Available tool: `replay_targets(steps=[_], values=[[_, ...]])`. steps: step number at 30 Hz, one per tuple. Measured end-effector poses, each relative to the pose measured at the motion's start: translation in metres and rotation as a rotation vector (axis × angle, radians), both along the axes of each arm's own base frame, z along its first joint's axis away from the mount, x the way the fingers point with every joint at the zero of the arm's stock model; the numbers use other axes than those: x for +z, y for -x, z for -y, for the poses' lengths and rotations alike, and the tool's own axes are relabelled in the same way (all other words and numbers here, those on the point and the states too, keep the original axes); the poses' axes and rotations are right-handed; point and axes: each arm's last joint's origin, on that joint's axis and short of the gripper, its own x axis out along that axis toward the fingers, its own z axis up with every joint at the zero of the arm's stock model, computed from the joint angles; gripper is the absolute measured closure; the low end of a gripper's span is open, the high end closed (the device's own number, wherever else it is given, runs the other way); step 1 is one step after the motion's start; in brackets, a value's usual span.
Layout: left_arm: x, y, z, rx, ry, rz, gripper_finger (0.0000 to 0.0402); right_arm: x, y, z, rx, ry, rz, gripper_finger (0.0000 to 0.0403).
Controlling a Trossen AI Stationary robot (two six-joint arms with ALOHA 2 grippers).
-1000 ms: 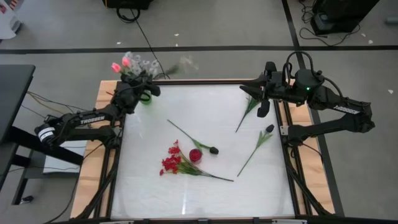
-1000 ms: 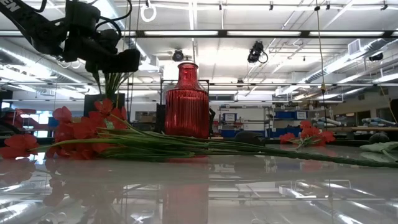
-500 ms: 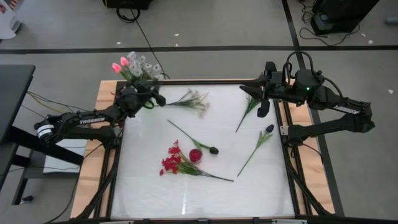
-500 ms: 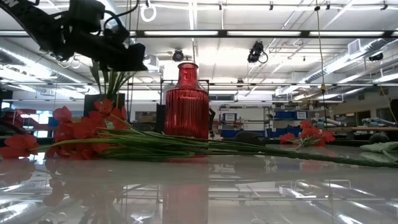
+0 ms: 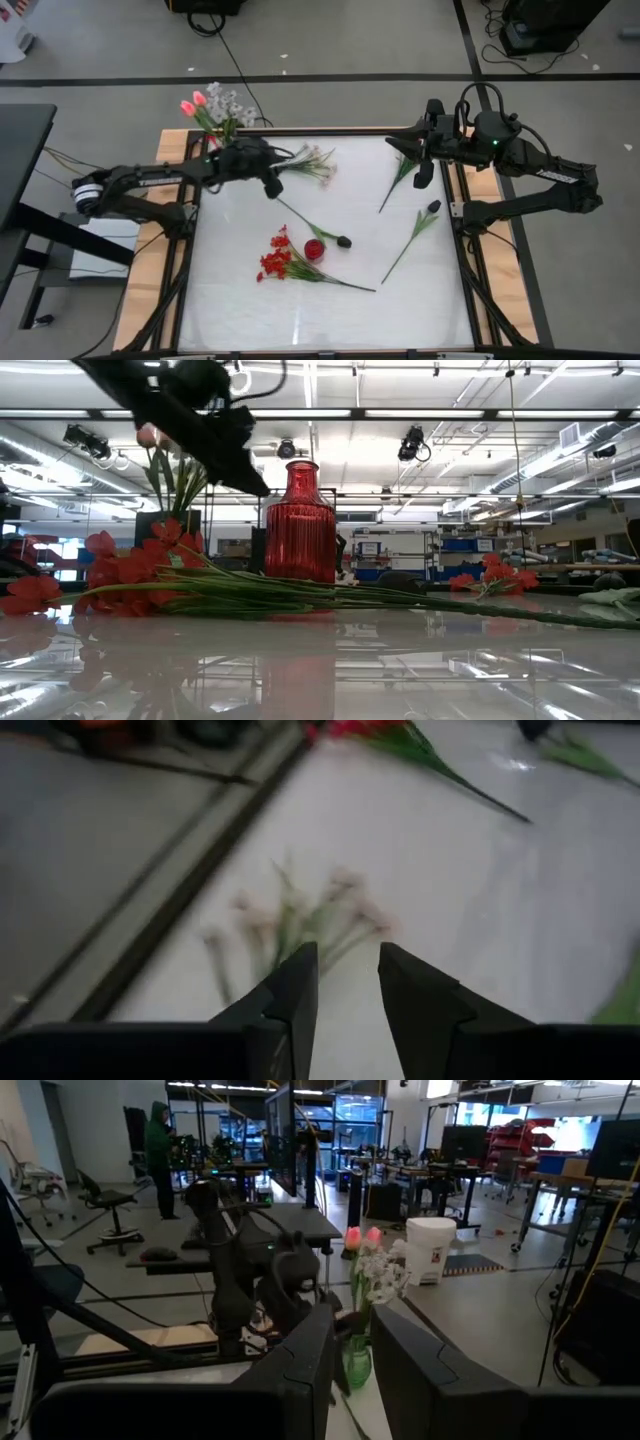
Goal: Sort flowers into vase by color
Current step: Put the white flowers into the green flower vase
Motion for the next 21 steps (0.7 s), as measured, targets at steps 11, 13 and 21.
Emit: replay_targets(steps=[11, 13, 21], values=[[-0.026, -0.061, -0.043, 0.007, 0.234, -0.383, 0.0239, 0.000, 0.000, 0.000, 0.000, 0.000, 0.000, 0.0321], [-0.029, -0.069, -0.053, 0.012, 0.281, -0.432, 0.0221, 0.000, 0.000, 0.000, 0.000, 0.000, 0.000, 0.0321], [-0.049, -0.090, -0.083, -0.014, 0.360, -0.631, 0.0185, 0.000, 0.000, 0.000, 0.000, 0.000, 0.000, 0.0321]])
